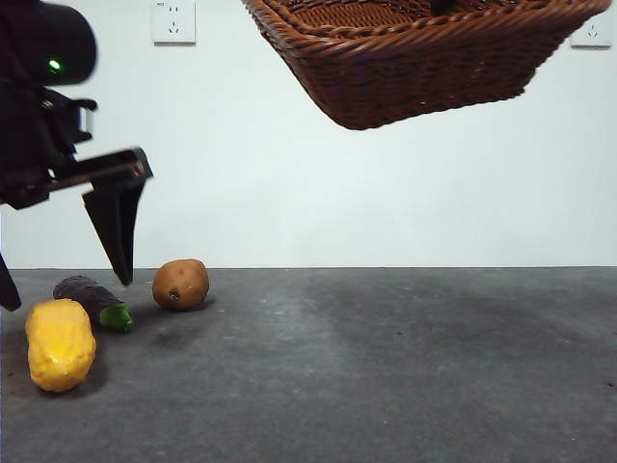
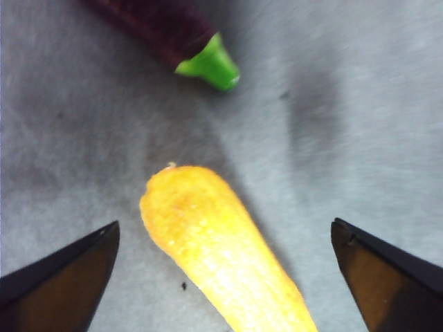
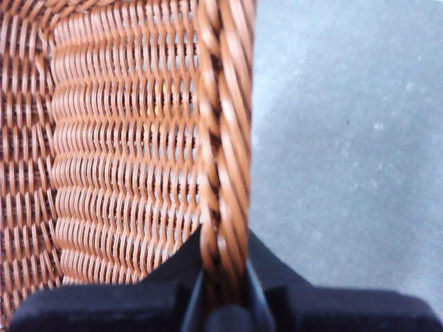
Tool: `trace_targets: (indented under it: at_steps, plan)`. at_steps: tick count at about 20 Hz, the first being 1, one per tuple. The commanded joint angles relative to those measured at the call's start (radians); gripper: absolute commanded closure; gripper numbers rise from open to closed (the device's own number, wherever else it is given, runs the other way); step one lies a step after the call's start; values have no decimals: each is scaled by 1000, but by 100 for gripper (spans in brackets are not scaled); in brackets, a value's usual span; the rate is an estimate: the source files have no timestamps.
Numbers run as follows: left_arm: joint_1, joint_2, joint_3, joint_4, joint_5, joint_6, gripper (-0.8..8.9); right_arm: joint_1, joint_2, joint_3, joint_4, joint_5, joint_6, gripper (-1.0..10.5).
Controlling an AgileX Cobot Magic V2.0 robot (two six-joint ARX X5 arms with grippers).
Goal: Help me put the vegetables on the table into the basket
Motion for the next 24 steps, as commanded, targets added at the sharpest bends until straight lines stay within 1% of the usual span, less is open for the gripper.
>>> trace_targets:
  at_steps: [1,6,7,8,10,11,12,15,18,22,24]
  plan:
    - [-7,48,16,-32,-12,-47,186,3,-11,2,1,-8,-22,958]
    - [-8,108,16,-49,-13,-117,191,3,-11,2,-2,-8,-44,958]
    - [-10,114,16,-50,-13,-126,218,3,-11,2,-2,-8,-45,958]
    - [-13,117,16,-49,-13,-126,302,3,-11,2,-2,-8,-47,958]
    - [-22,117,16,-43,-11,-125,534,3,-11,2,-2,-8,-48,958]
    - [-27,117,16,-41,-5,-125,625,3,-11,2,-2,-8,-48,958]
    - [-30,118,16,-41,6,-125,700,3,-11,2,-3,-9,-48,958]
    - [-34,118,16,-39,17,-125,825,3,-11,2,-9,-16,-48,958]
    - [-34,118,16,-22,17,-109,822,3,-11,2,-15,-15,-48,958]
    - [-34,92,16,4,17,-11,822,3,-11,2,-48,-1,-47,958]
    - [-34,34,16,20,18,33,822,2,-10,-1,-61,31,-42,958]
